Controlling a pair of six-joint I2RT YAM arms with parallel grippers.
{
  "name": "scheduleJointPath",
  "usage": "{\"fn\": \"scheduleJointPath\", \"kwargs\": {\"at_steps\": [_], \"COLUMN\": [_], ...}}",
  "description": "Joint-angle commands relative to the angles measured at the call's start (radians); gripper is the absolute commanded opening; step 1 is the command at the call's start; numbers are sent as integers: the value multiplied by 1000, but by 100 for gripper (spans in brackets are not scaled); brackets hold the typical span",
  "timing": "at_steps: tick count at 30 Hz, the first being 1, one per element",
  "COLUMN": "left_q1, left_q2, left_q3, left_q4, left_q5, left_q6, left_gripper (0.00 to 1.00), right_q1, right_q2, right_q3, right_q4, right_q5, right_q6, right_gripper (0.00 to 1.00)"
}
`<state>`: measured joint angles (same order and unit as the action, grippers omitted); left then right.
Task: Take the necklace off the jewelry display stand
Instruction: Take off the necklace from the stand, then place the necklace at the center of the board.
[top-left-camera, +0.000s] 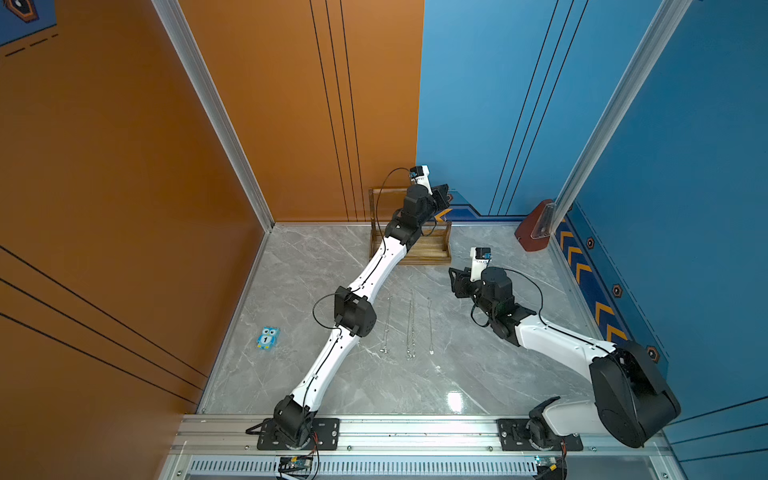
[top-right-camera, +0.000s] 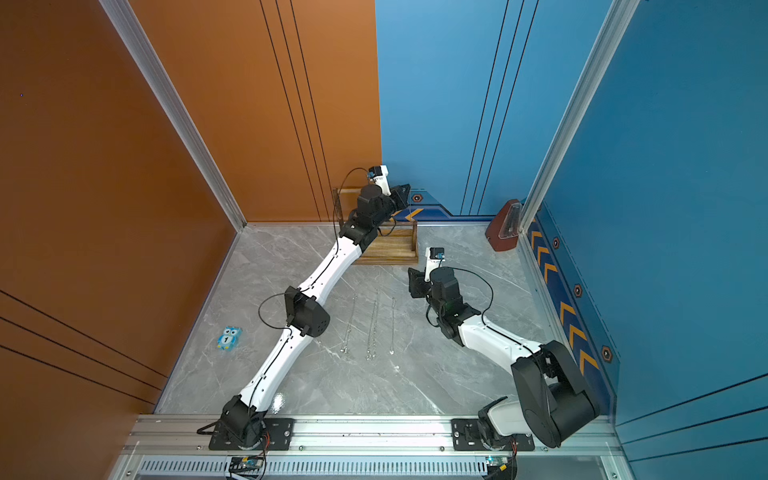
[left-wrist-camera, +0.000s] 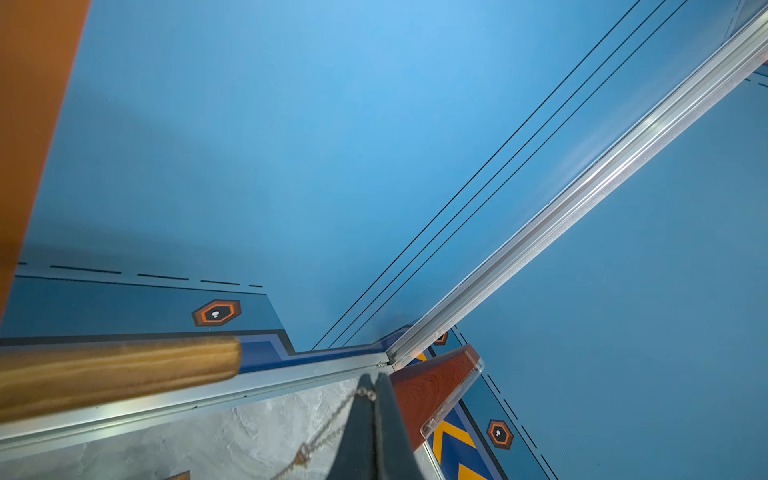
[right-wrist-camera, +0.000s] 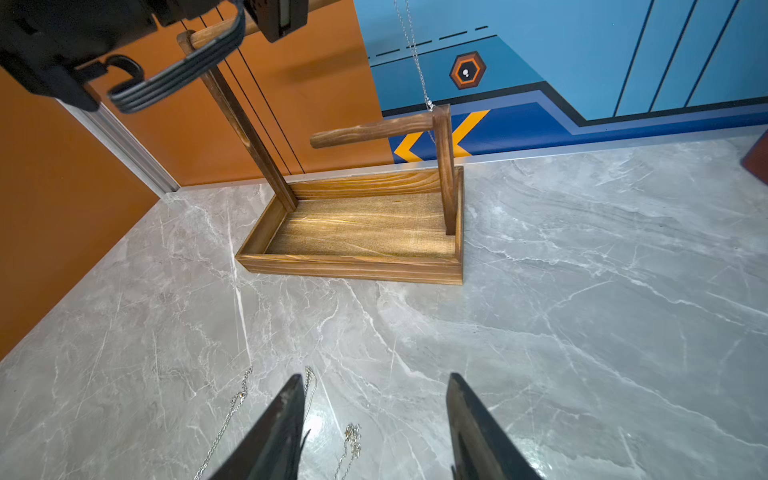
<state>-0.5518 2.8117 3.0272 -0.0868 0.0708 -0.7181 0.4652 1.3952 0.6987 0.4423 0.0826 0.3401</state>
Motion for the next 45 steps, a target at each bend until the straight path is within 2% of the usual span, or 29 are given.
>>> {"fn": "scheduleJointPath", "kwargs": {"at_steps": [1,13,19,24,29,34,40,45], "left_q1": [-13,-23,-46,-84,-120,-152,-194,-224], "left_q2": [-118,-274,-350,-425,-497,-560,-627,-667], "left_q3": [33,33,35,35,35,19,-22,-52], "left_q4": [-25,-93,-219,-342,-472,-606,-736,-847], "left_q5": [43,98,97,91,115,139,227,253], "left_q6": [53,109,126,160,190,227,306,373], "left_gripper": [0,0,0,0,0,0,0,0], "right_q1": [0,-42,-88,-148,-235,-359,-507,-570], "right_q2": [-43,-177,-260,-338,-446,-543,-568,-577], "right_q3": [-21,-71,-63,-44,-28,1,115,177], "right_q4": [31,-2,-107,-223,-367,-512,-716,-775], "right_q5": [50,117,119,75,-28,-207,-446,-603], "right_q6": [4,61,106,130,147,185,201,229], "right_gripper": [55,55,55,56,57,57,57,58]}}
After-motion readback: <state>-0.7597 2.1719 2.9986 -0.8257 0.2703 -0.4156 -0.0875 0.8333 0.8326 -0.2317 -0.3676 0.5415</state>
